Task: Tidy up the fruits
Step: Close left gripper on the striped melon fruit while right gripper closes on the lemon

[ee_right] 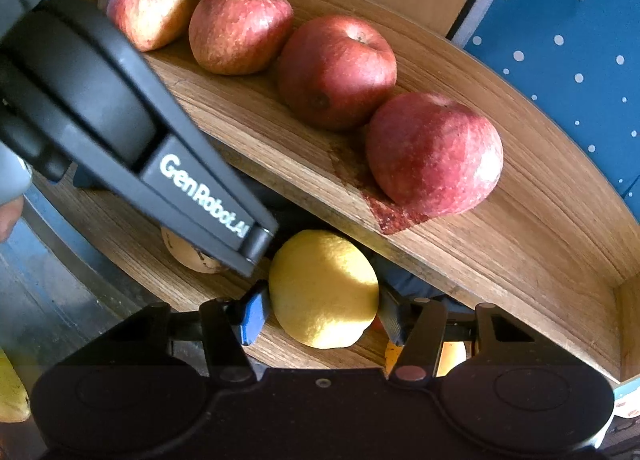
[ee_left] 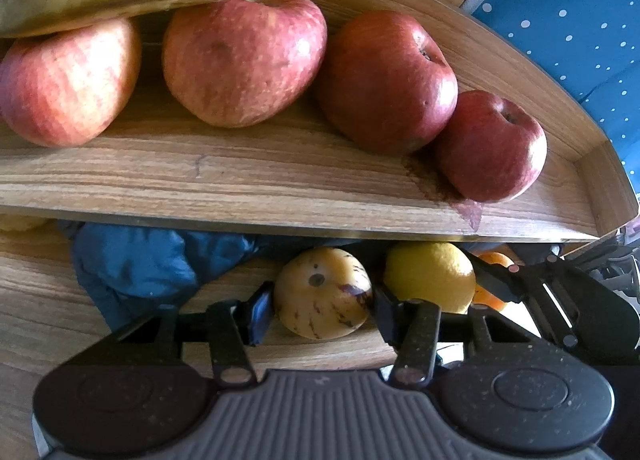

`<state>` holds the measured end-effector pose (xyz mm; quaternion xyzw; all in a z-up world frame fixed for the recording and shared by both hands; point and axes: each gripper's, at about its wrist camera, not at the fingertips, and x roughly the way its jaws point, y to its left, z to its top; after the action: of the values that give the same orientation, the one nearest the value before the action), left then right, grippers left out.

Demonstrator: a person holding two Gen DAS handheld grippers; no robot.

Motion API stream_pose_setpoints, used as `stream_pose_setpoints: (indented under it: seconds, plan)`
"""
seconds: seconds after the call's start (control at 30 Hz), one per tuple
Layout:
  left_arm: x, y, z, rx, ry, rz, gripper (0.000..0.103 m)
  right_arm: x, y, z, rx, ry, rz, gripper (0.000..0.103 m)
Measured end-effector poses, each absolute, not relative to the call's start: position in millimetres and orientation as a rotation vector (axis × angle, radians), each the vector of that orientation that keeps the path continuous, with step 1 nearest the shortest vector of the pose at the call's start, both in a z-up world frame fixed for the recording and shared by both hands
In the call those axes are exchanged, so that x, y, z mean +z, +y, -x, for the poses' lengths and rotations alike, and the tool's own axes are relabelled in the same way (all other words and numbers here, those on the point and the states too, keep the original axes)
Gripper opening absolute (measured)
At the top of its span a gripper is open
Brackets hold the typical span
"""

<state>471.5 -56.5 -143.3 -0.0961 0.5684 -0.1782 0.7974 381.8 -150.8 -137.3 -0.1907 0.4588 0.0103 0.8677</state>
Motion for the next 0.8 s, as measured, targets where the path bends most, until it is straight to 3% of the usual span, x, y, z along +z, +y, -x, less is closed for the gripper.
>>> stream_pose_setpoints:
  seconds: [0.8]
  plan:
    - [-113,-43,-415,-0.368,1.189,0.182,0.055,-98,-156,-310,0.012,0.876,0.303,0.058]
